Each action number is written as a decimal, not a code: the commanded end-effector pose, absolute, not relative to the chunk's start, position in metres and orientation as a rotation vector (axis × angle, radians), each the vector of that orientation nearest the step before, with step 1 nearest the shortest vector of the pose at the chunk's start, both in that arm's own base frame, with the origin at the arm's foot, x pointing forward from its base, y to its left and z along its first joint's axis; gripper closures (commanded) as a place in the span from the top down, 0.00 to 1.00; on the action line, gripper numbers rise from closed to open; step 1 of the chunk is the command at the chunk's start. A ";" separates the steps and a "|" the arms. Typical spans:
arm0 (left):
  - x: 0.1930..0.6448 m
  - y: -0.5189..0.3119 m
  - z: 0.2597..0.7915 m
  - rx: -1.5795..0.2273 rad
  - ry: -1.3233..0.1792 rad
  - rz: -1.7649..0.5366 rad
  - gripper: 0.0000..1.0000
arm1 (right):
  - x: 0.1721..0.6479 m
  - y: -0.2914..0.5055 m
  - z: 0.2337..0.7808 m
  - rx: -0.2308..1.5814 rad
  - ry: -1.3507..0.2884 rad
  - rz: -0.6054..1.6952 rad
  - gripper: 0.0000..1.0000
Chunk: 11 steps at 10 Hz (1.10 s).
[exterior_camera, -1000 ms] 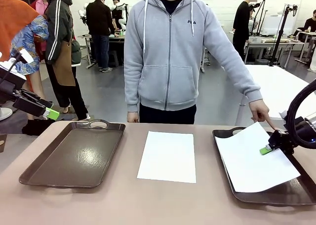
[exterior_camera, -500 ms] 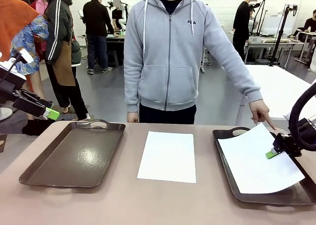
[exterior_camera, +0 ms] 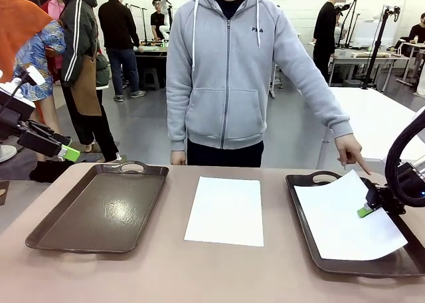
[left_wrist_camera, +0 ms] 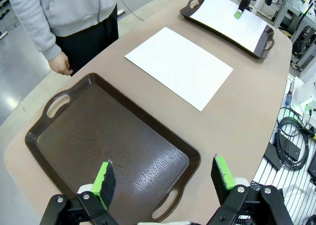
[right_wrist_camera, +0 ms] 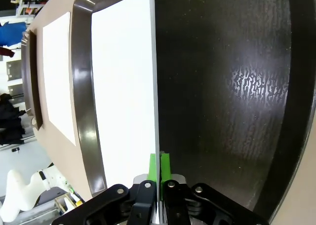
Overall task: Sort the A4 documents.
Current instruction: Place the A4 Paper in the designated Handle tray.
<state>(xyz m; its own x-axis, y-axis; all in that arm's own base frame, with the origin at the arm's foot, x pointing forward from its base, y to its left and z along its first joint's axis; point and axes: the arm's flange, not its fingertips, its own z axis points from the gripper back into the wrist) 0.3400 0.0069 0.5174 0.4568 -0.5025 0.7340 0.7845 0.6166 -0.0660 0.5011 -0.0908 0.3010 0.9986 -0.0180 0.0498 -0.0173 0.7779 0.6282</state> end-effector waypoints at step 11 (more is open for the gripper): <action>0.341 0.008 0.516 -0.448 -0.746 -0.829 1.00 | 0.490 -0.092 0.334 0.491 -0.069 -0.052 0.94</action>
